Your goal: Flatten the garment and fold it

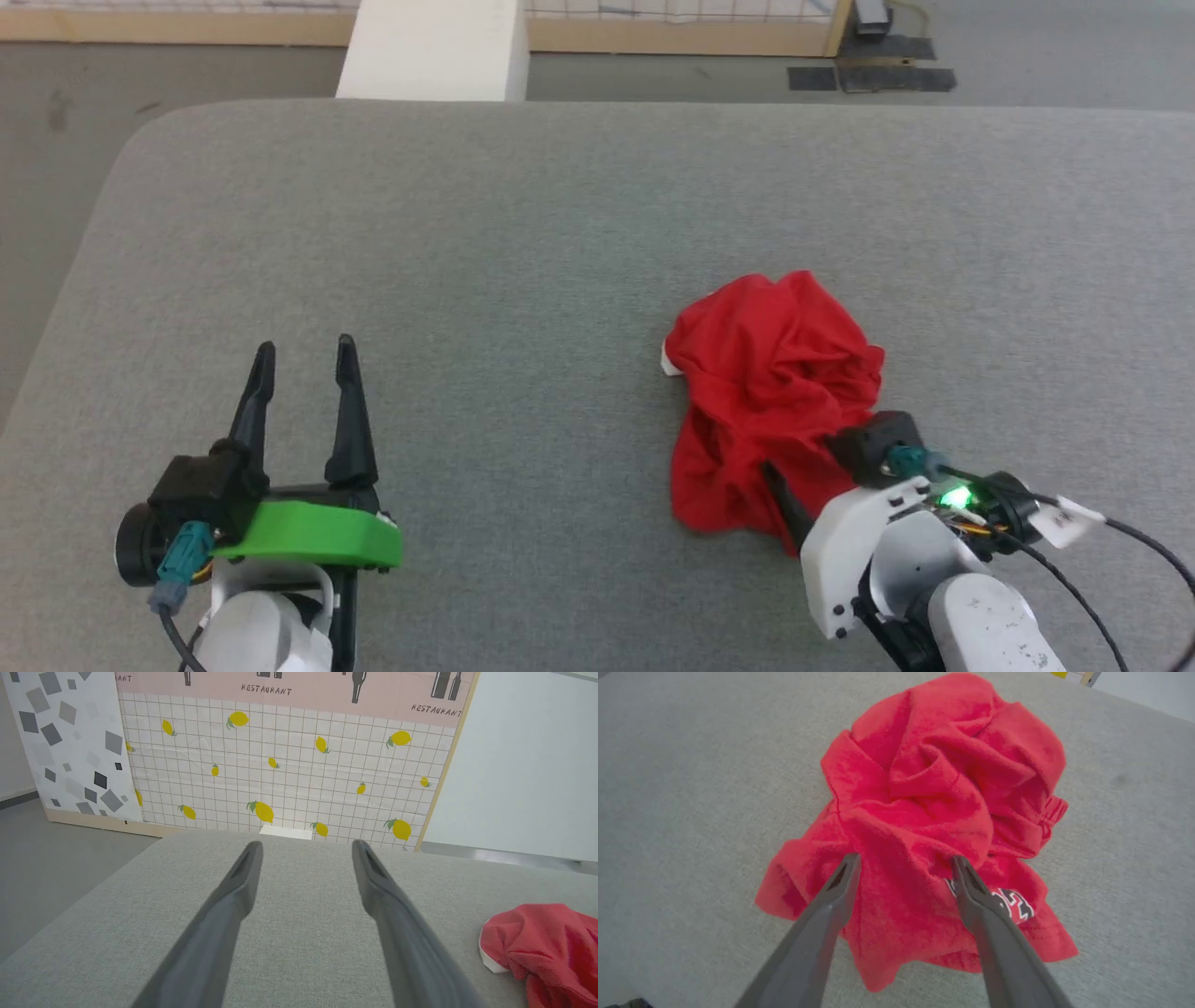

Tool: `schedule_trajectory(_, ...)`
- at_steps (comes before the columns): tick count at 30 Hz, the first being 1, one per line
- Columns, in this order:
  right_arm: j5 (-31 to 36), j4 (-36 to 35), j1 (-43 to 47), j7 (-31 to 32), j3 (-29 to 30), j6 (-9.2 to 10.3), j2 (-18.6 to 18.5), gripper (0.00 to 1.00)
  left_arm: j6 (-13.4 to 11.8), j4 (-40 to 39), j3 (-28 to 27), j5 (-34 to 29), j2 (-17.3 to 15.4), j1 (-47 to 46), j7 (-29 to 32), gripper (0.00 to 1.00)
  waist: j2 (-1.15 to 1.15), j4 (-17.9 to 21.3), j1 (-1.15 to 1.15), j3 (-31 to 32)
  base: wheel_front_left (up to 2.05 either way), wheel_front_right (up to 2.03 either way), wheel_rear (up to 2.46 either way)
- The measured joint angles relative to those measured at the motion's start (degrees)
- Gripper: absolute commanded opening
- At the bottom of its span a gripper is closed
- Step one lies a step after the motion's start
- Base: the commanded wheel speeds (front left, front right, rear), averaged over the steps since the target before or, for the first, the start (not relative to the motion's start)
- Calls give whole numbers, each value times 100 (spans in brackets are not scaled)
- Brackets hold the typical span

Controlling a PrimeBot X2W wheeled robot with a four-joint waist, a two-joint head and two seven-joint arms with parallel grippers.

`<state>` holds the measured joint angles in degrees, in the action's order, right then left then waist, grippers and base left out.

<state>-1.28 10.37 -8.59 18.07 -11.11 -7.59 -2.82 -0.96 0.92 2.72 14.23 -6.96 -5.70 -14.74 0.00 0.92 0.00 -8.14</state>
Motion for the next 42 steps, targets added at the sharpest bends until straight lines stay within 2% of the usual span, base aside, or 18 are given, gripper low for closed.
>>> schedule_trajectory(3,86,53,-68,615,-30,0,-12,100,104,-4,-43,-141,101,6,0,100,0,-100,0,-54,0,0,0)
schedule_trajectory(4,92,52,-96,756,-27,0,-14,51,146,-1,-54,-168,137,6,0,100,0,-135,0,-71,0,0,0)
schedule_trajectory(6,92,15,-130,894,-70,0,-29,0,200,15,-97,-186,181,4,0,100,0,-194,0,-97,0,0,0)
schedule_trajectory(13,-94,-456,-441,647,-368,1,-29,0,349,96,-234,-266,298,3,0,100,0,-330,0,-110,0,0,0)
schedule_trajectory(18,-413,-770,-1220,276,-1034,0,-11,0,416,116,-337,-292,326,2,0,100,0,-265,0,-79,0,0,0)
schedule_trajectory(22,-737,-975,-1905,-156,-1117,0,-7,0,454,140,-377,-337,339,1,0,100,0,-215,0,-41,0,0,0)
schedule_trajectory(26,-949,-899,-2139,-302,-765,0,7,0,502,155,-370,-426,350,1,0,100,0,-195,0,-5,0,0,0)
schedule_trajectory(33,-512,256,-1478,102,717,0,1,0,555,233,-289,-436,369,1,0,100,0,-181,0,17,0,0,0)
schedule_trajectory(34,-411,438,-1352,145,973,0,-1,22,570,241,-285,-443,370,1,0,100,0,-173,0,20,0,0,0)
schedule_trajectory(35,-276,604,-1233,163,1223,0,-2,71,579,246,-276,-444,372,1,0,100,0,-166,0,26,0,0,0)
schedule_trajectory(36,-176,698,-1153,164,1400,0,-4,100,582,252,-270,-447,374,1,0,100,0,-161,0,32,0,0,0)
schedule_trajectory(40,-2,786,-864,-15,2178,1,-9,100,602,269,-234,-457,376,1,0,100,0,-157,0,67,0,0,0)
schedule_trajectory(42,75,465,-604,-285,2387,1,-13,100,604,267,-240,-457,377,1,0,100,0,-152,0,106,0,0,0)
